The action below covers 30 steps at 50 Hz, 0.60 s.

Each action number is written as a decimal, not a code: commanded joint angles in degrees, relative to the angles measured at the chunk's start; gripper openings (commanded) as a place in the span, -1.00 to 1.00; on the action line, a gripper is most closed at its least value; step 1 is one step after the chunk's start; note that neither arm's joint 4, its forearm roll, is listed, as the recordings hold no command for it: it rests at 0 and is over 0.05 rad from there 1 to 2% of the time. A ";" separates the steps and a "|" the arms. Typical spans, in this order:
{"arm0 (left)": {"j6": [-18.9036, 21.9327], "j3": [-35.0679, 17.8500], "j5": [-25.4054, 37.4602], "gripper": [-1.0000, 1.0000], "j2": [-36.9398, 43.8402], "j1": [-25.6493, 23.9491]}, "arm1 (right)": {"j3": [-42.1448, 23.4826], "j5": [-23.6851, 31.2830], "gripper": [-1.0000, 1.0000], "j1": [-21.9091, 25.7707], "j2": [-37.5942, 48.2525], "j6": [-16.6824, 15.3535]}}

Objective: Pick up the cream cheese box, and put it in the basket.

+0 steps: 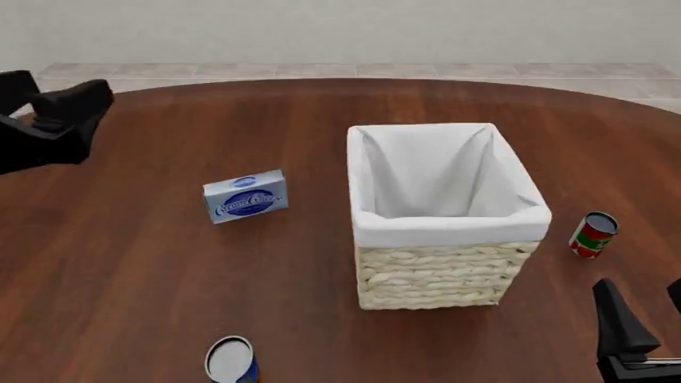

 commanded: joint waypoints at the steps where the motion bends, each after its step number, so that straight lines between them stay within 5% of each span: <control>1: 4.13 -15.62 1.86 1.00 18.40 -2.75 | 0.00 0.22 1.00 -0.21 0.06 0.51; 30: 17.92 -23.73 0.30 1.00 39.88 -0.47 | 0.01 0.13 1.00 -0.46 0.03 1.21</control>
